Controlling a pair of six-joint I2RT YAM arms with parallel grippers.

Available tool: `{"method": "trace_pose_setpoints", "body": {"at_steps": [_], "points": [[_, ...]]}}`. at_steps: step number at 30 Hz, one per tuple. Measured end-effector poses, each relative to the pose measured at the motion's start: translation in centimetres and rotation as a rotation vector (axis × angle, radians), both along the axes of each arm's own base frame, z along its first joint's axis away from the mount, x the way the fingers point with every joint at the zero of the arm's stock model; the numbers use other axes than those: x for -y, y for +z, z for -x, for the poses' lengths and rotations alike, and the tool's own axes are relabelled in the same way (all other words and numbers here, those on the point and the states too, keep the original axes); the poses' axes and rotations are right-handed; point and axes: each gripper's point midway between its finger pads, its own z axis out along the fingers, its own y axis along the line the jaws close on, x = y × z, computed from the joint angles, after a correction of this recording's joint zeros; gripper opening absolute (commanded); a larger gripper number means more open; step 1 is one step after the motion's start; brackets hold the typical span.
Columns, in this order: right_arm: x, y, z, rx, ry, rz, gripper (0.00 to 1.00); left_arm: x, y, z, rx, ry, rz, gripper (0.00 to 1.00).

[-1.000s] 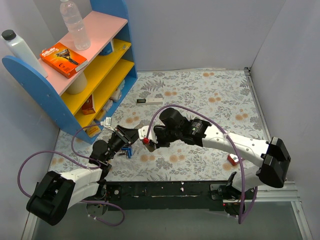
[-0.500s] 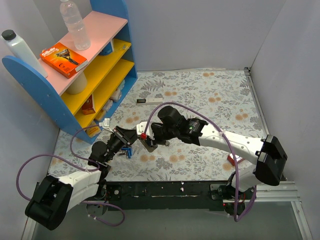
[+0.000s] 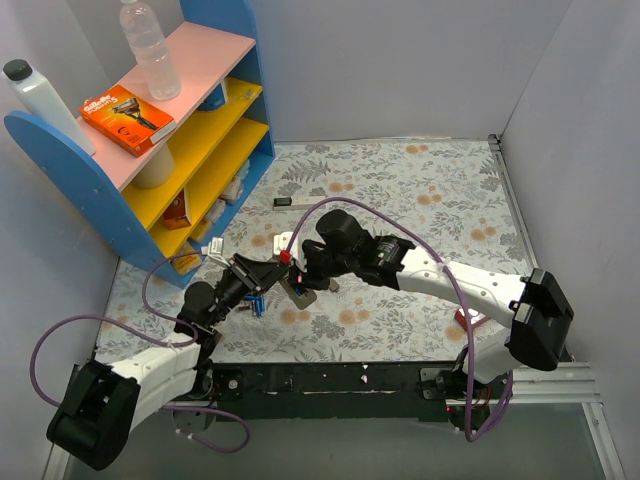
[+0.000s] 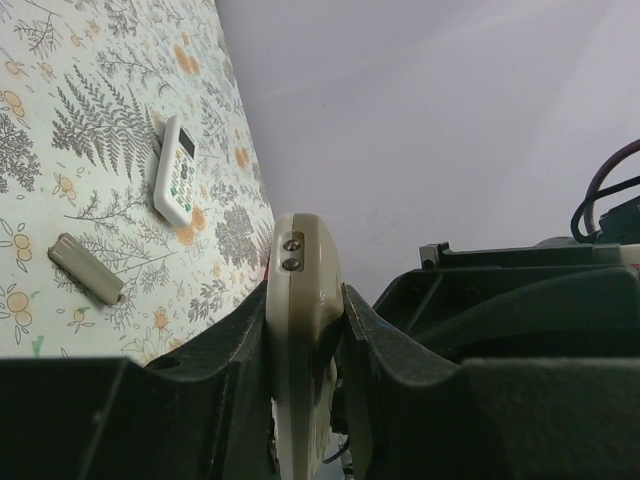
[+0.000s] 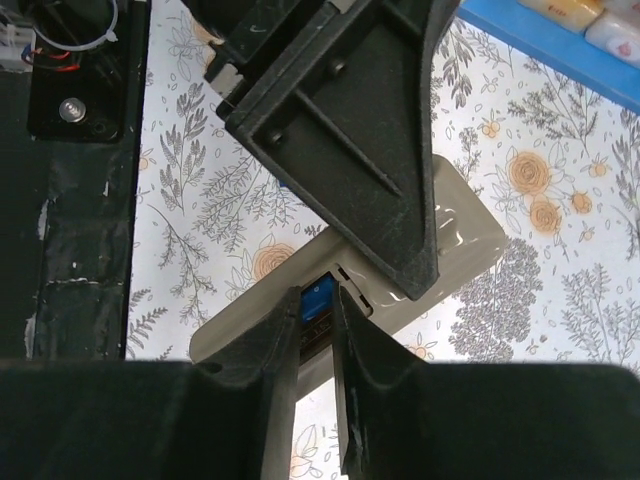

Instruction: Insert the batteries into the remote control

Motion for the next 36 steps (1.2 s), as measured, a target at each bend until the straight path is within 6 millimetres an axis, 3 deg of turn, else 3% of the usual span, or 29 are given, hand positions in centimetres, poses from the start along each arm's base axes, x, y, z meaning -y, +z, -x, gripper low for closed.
{"method": "trace_pose_setpoints", "body": {"at_steps": [6, 10, 13, 18, 21, 26, 36], "points": [[0.4, 0.9, -0.1, -0.043, -0.074, -0.016, 0.40, -0.3, 0.9, -0.3, 0.041, 0.033, -0.063, 0.00], [0.8, 3.2, 0.0, -0.050, -0.110, -0.069, 0.47, -1.2, 3.3, -0.7, 0.133, 0.104, -0.107, 0.00], [1.2, 5.1, -0.1, -0.046, -0.139, -0.120, 0.47, -2.0, 4.7, -1.0, 0.180, 0.156, -0.136, 0.00], [1.5, 6.9, -0.2, -0.074, -0.192, -0.172, 0.56, -2.7, 3.8, -1.2, 0.169, 0.194, -0.187, 0.00], [1.4, 6.8, -0.1, -0.119, -0.216, -0.176, 0.65, -2.7, 3.1, -1.4, 0.148, 0.197, -0.209, 0.00], [0.9, 6.2, 0.1, -0.175, -0.258, -0.168, 0.69, -2.7, 2.7, -1.4, 0.134, 0.195, -0.217, 0.00], [-0.6, 2.2, 0.3, -0.268, -0.359, -0.078, 0.73, -2.6, 2.3, -1.5, 0.122, 0.194, -0.223, 0.00]]}}
